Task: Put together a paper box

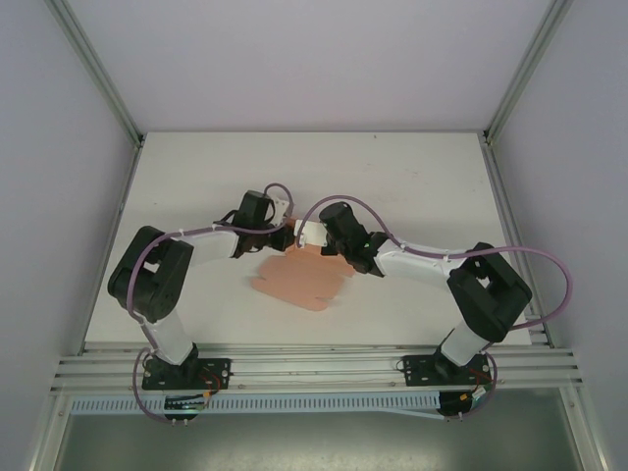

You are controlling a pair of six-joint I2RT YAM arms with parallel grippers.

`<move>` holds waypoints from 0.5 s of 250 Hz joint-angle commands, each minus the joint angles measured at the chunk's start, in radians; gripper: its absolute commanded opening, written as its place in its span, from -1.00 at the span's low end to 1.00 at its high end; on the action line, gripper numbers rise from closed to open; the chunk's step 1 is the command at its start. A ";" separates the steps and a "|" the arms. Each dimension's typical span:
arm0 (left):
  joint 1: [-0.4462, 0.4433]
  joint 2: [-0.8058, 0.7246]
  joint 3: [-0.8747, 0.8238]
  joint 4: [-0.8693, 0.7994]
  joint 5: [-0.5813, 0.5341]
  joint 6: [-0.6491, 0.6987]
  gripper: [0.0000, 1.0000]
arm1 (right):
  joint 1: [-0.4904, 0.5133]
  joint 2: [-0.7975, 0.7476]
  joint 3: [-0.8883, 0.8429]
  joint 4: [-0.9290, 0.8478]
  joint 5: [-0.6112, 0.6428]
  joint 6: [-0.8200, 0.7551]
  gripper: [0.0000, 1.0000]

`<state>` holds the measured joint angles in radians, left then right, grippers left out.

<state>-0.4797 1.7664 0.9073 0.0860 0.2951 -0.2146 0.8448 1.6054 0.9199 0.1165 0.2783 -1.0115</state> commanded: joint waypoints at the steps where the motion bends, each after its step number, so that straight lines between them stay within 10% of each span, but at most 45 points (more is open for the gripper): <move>1: -0.010 0.051 0.054 -0.168 -0.404 -0.100 -1.00 | 0.036 -0.036 -0.003 0.050 -0.019 0.002 -1.00; 88: -0.056 0.187 0.167 -0.399 -0.783 -0.279 -1.00 | 0.046 -0.029 -0.025 0.098 0.008 0.019 -1.00; 125: -0.059 0.213 0.178 -0.377 -0.741 -0.268 -0.82 | 0.046 -0.024 -0.021 0.104 0.006 0.025 -1.00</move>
<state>-0.6262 1.8645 1.1126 -0.1394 -0.1261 -0.3805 0.8459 1.6291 0.9020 0.1749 0.3450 -0.9840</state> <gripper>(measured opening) 0.086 0.057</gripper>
